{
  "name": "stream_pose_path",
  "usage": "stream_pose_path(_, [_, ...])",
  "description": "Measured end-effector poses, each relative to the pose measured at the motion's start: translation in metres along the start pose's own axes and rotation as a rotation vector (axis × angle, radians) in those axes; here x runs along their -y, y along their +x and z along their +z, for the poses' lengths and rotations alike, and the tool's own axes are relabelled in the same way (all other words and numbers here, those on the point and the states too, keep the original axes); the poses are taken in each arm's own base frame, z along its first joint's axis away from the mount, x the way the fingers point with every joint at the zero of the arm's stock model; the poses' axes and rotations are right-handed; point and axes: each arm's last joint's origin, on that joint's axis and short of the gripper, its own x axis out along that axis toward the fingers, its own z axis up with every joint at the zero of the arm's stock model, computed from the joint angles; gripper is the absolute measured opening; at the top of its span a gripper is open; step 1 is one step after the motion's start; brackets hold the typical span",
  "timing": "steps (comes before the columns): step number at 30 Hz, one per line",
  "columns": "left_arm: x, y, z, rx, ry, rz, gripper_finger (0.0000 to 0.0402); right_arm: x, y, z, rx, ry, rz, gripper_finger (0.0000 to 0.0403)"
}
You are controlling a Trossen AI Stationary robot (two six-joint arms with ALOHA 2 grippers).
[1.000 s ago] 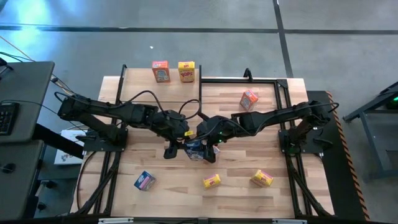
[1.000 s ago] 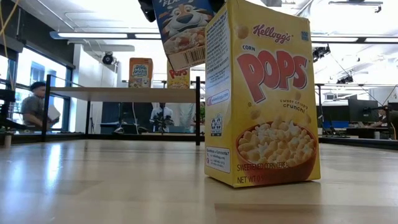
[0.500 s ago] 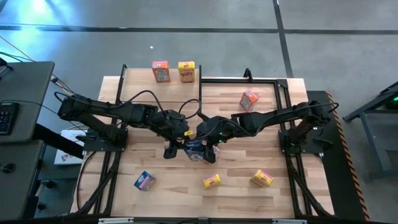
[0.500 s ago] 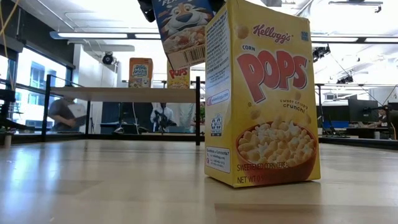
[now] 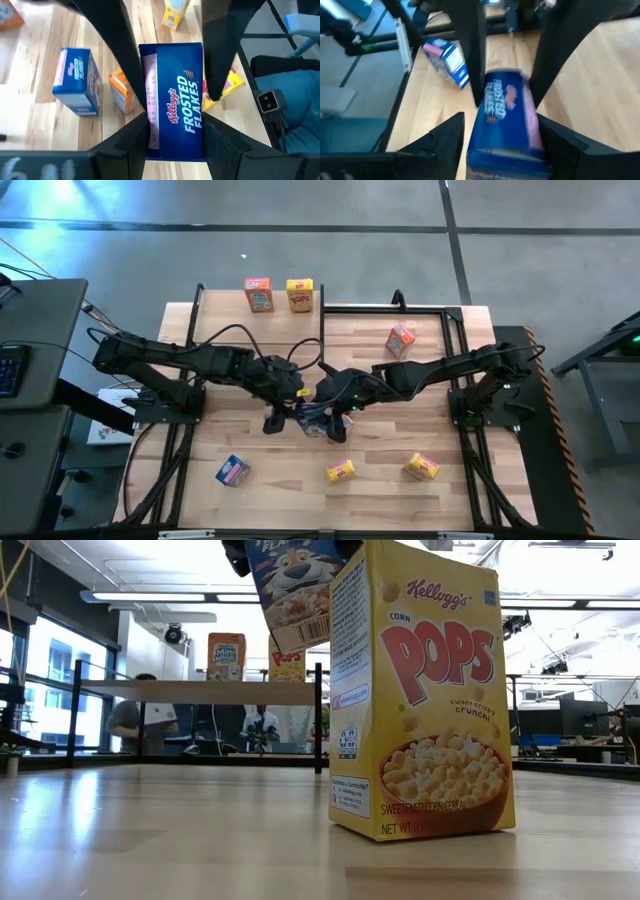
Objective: Stack cereal on shelf
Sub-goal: Put the right blue cereal box on the shelf
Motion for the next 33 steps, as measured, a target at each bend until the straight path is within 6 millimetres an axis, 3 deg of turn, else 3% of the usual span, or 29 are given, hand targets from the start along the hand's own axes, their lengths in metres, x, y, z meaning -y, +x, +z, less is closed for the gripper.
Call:
stream_pose_path(5, [0.000, -0.004, -0.004, -0.035, -0.005, 0.014, 0.0154, 0.002, -0.004, 0.003, 0.018, 0.027, -0.007, 0.0246])
stream_pose_path(12, [-0.002, -0.016, -0.006, -0.026, -0.005, 0.065, 0.0154, 0.002, -0.014, 0.007, 0.030, -0.006, -0.006, 0.0248])
stream_pose_path(26, [-0.019, -0.074, -0.023, -0.045, -0.014, 0.193, 0.0154, -0.003, -0.101, 0.025, 0.136, -0.096, -0.006, 0.0248])
stream_pose_path(33, [-0.026, -0.107, -0.032, 0.009, -0.050, 0.259, 0.0154, 0.001, -0.136, 0.014, 0.163, -0.165, -0.071, 0.0248])
